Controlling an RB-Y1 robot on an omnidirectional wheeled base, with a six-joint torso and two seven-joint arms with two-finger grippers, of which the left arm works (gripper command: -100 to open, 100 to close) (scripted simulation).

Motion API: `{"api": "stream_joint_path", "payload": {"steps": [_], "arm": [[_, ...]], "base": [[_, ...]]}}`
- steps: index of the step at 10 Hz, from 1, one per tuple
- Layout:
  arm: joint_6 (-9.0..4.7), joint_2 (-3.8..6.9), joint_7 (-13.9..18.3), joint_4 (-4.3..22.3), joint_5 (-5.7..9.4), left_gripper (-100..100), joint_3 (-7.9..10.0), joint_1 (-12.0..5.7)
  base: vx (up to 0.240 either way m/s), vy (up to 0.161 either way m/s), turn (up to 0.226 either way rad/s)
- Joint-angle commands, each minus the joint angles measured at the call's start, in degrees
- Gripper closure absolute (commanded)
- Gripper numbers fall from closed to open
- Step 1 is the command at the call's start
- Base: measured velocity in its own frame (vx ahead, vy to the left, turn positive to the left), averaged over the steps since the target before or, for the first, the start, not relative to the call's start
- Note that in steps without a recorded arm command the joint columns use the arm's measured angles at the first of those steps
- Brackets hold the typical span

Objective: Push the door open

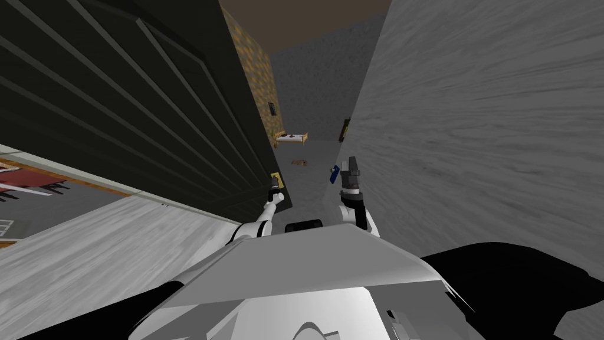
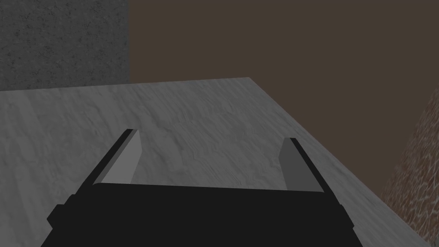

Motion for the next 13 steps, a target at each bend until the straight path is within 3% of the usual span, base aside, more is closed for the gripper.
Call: {"api": "stream_joint_path", "payload": {"steps": [1, 5, 7, 10, 11, 12, 13], "arm": [[-1.59, 1.12, -2.07, 0.4, 1.69, 100, 1.31, -1.08], [-3.65, 0.94, -5.23, 2.08, 4.63, 100, 2.98, -2.33], [-4.85, 0.23, -7.07, 3.06, 6.34, 100, 3.95, -3.06], [-6.95, -2.33, -10.28, 4.77, 9.32, 100, 5.64, -4.32], [-6.03, -2.02, -9.66, 4.27, 8.63, 100, 5.18, -3.59], [-7.16, -0.42, -11.02, 4.34, 9.76, 100, 6.17, -3.81], [-7.16, -0.42, -11.02, 4.34, 9.76, 100, 6.17, -3.81]], "base": [[0.152, -0.022, -0.018], [0.143, 0.006, -0.007], [0.136, 0.007, 0.01], [0.146, -0.012, 0.017], [0.068, 0.002, 0.003], [0.118, 0.009, -0.038], [0.129, 0.008, 0.0]]}}
